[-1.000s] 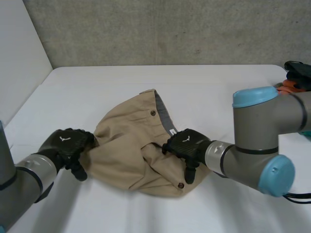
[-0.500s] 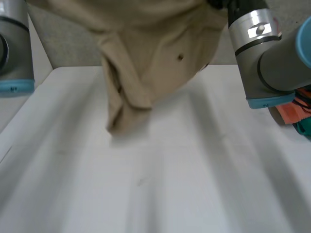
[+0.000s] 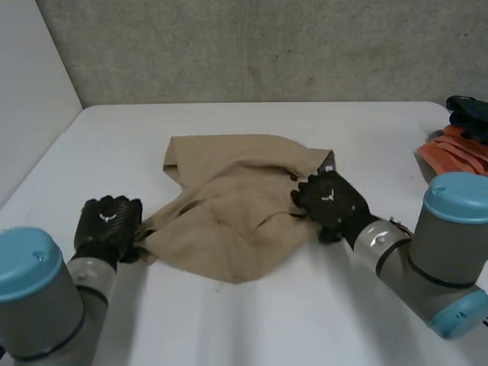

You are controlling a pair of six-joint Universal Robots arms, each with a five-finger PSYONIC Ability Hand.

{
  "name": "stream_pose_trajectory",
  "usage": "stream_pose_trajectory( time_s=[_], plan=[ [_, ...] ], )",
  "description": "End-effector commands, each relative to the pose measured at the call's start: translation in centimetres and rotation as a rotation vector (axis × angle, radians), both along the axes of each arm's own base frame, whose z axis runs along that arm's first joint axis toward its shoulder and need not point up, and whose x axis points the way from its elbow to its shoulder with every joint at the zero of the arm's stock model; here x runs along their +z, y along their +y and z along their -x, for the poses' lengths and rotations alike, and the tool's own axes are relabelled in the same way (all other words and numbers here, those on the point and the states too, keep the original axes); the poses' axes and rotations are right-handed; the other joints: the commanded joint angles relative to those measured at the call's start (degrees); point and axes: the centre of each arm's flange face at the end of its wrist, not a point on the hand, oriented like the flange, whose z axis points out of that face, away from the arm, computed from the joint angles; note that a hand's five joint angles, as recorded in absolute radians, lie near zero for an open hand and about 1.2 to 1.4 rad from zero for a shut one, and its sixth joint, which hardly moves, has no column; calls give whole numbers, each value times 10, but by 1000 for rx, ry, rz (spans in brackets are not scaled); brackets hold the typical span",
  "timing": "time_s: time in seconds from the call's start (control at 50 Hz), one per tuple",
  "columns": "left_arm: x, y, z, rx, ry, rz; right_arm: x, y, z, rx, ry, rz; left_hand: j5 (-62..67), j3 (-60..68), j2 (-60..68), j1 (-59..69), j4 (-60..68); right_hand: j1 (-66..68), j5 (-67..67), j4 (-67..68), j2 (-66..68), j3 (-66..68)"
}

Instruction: Fold the laundry.

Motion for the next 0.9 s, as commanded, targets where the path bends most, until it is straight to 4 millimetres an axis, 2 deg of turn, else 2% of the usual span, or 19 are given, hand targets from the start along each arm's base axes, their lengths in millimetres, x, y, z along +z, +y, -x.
stream_pose_trajectory(
  time_s=[0.02,0.14,0.2,0.28,0.36,0.46,0.52,0.6,0.64,0.74,0.82,0.84,0.86,0.9],
  plan=[
    [44,14,-3,45,-115,126,33,-1,14,-71,16,-42,-340,-342,-339,-307,-339,-211,-221,-232,-223,-231],
    [88,34,6,-32,-100,211,79,-9,28,-150,-92,-56,-340,-342,-339,-307,-339,-211,-221,-232,-223,-231],
    [94,42,13,-85,-87,201,88,-11,31,-170,-119,-90,-340,-342,-339,-307,-339,-211,-221,-232,-223,-231],
    [95,58,33,-236,-87,158,93,-10,29,-177,-114,-146,-340,-342,-339,-307,-339,-211,-221,-232,-223,-231],
    [83,53,54,-321,-119,103,84,-10,28,-166,-36,-202,-293,-294,-292,-259,-291,-185,-195,-205,-196,-204],
    [71,26,73,-337,-200,48,61,-10,24,-128,73,-232,-254,-256,-253,-220,-252,-114,-124,-134,-125,-133],
    [65,16,80,-343,-227,22,50,-10,21,-108,101,-232,-254,-256,-253,-220,-252,-111,-120,-131,-122,-130],
    [50,-7,94,-359,-259,-21,30,-13,12,-71,114,-207,-246,-247,-245,-212,-244,-86,-95,-106,-97,-105],
    [41,-16,98,-368,-274,-48,21,-17,7,-56,123,-193,-221,-222,-219,-187,-219,-64,-73,-84,-75,-83],
    [22,-24,101,-372,-310,-124,5,-25,-1,-43,135,-174,-169,-170,-167,-135,-167,-15,-25,-35,-26,-34],
    [15,-23,99,-369,-327,-149,-2,-32,-4,-44,137,-177,-63,-64,-62,-29,-61,177,167,156,165,157],
    [16,-23,99,-366,-328,-148,-2,-34,-4,-45,137,-177,-4,-6,-3,30,-2,250,241,230,239,231],
    [19,-24,97,-351,-326,-140,0,-36,-3,-52,136,-176,138,136,139,172,140,434,424,414,423,415],
    [26,-25,94,-332,-321,-116,5,-38,-2,-55,129,-170,280,278,281,314,282,489,479,468,477,469]
  ],
)
